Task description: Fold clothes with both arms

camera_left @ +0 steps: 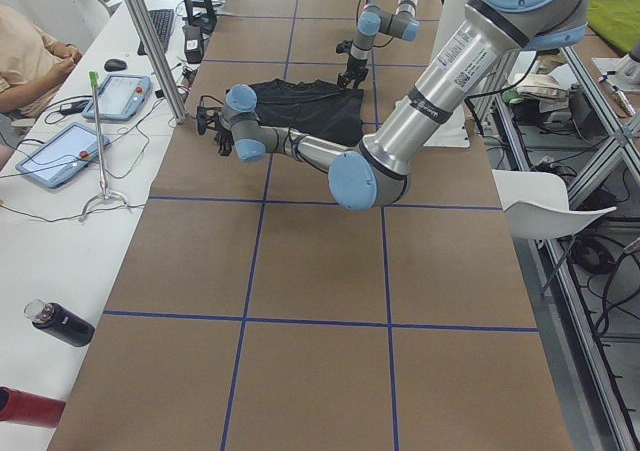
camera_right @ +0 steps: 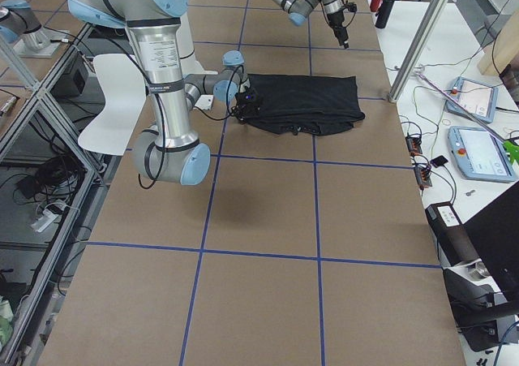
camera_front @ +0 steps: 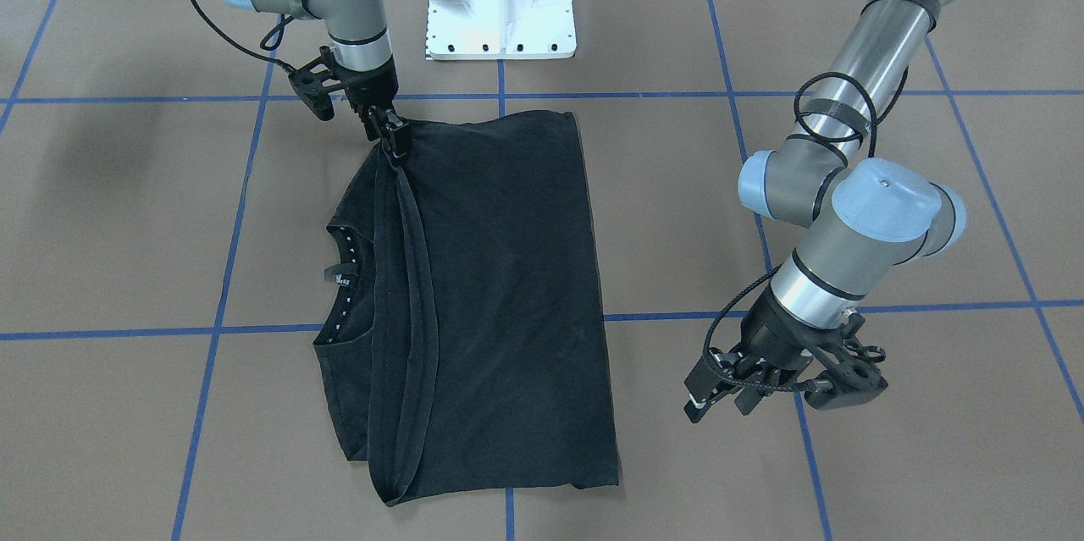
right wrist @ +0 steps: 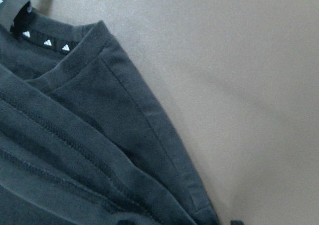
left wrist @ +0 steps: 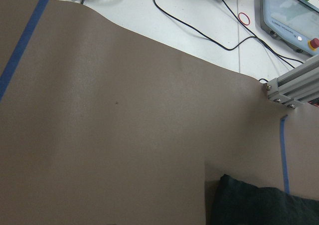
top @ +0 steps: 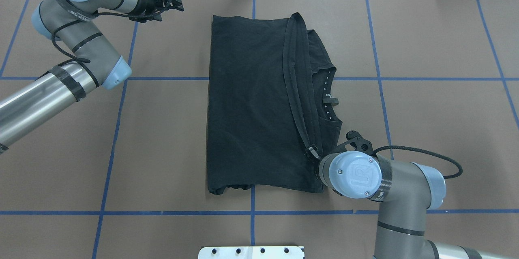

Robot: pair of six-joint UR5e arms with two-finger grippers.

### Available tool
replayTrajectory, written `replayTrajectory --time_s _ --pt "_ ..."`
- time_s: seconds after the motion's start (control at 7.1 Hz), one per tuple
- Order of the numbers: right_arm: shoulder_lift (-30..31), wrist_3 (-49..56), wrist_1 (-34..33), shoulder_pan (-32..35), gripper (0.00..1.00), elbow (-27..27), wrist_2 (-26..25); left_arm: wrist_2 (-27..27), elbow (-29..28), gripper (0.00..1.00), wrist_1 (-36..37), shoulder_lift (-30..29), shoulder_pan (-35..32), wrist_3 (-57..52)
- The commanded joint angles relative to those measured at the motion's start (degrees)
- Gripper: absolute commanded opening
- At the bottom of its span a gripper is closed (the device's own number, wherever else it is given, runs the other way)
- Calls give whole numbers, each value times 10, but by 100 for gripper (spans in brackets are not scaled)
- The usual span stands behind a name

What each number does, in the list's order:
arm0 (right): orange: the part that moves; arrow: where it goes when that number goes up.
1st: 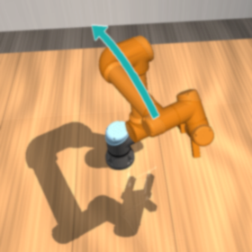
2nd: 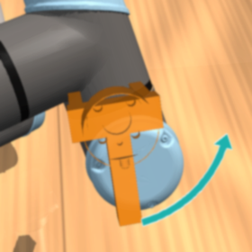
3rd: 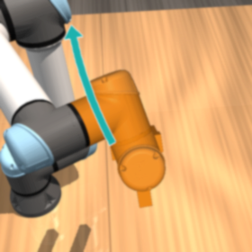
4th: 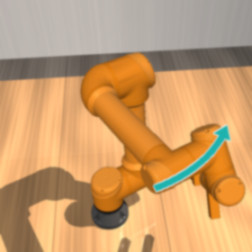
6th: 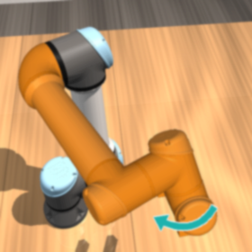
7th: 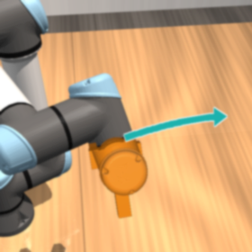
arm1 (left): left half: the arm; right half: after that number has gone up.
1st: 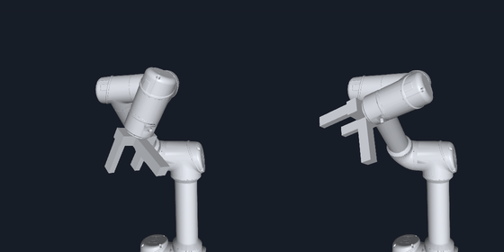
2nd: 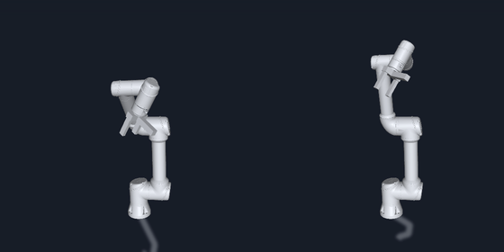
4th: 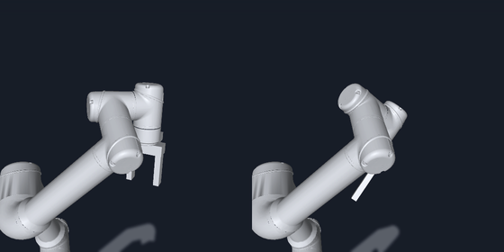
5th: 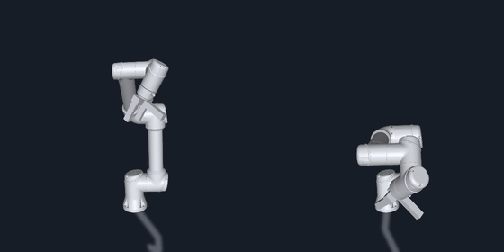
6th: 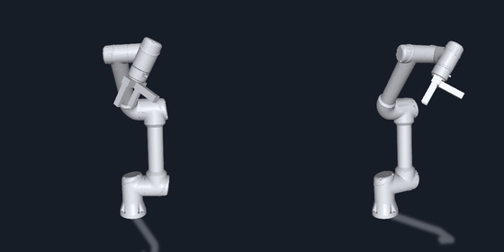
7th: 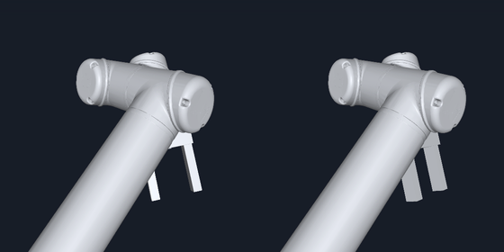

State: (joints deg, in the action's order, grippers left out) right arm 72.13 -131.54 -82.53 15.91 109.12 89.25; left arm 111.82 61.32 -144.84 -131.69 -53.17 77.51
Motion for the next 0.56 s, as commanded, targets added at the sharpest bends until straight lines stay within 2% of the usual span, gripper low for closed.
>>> replayTrajectory --time_s 0.0,0.14,0.42 --pt "4 4 1 0 12 0 0 2 6 84 0 0 -1 0" --pt "2 7 1 -1 0 5 1 2 9 84 0 1 -1 0" --pt "-1 7 0 0 0 13 3 2 10 83 0 0 -1 0"
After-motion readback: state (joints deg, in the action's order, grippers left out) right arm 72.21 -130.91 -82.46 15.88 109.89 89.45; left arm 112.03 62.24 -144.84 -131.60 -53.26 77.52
